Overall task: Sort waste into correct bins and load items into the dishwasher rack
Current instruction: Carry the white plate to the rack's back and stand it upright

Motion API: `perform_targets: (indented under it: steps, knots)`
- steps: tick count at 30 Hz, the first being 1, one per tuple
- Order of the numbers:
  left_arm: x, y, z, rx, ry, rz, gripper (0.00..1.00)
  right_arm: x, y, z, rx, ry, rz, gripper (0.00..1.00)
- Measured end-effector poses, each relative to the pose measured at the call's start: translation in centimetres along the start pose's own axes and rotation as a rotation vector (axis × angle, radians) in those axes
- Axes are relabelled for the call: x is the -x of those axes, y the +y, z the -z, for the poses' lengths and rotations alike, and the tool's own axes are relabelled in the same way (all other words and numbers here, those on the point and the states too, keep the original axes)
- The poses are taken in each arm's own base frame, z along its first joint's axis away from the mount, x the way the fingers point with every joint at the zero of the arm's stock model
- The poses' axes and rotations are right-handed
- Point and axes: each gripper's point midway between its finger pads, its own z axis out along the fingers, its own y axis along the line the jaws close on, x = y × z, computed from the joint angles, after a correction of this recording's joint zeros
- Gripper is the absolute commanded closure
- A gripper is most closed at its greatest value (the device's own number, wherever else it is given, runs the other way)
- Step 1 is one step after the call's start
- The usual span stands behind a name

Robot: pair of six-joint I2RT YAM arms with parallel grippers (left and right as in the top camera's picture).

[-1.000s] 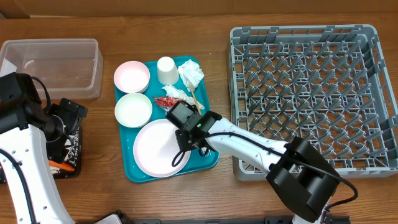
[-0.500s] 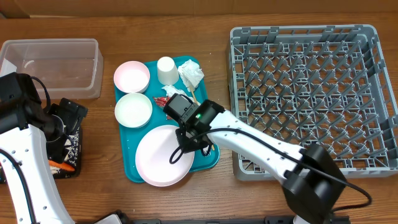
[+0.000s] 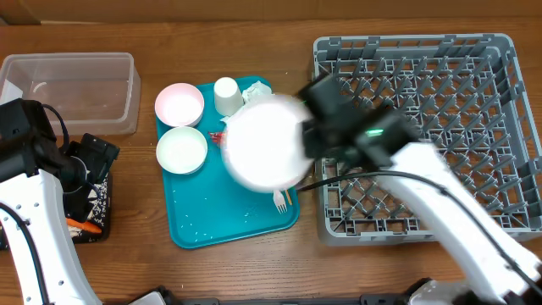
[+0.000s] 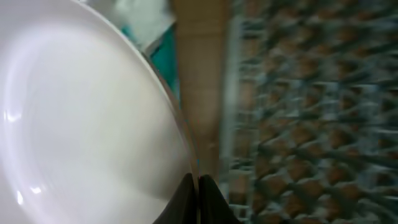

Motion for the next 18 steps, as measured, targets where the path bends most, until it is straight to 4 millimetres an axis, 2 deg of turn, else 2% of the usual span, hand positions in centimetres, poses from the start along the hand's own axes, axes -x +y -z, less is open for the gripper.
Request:
perform_targets:
  steps: [4,9,14,18]
  knots:
    - [0.0,0.0,0.0,0.000,0.000,0.000,0.00,3.7,-8.7,2.8,-0.214,-0.161,-0.158,0.96]
    - [0.0,0.0,0.0,0.000,0.001,0.000,0.00,6.7,-18.2,4.6,-0.462,-0.302,-0.352,0.96]
    - [0.0,0.0,0.0,0.000,0.000,0.000,0.00,8.4,-24.9,5.6,-0.613,-0.385,-0.474,0.96]
    - [0.0,0.0,0.0,0.000,0.000,0.000,0.00,9.0,-28.3,5.4,-0.709,-0.386,-0.471,0.96]
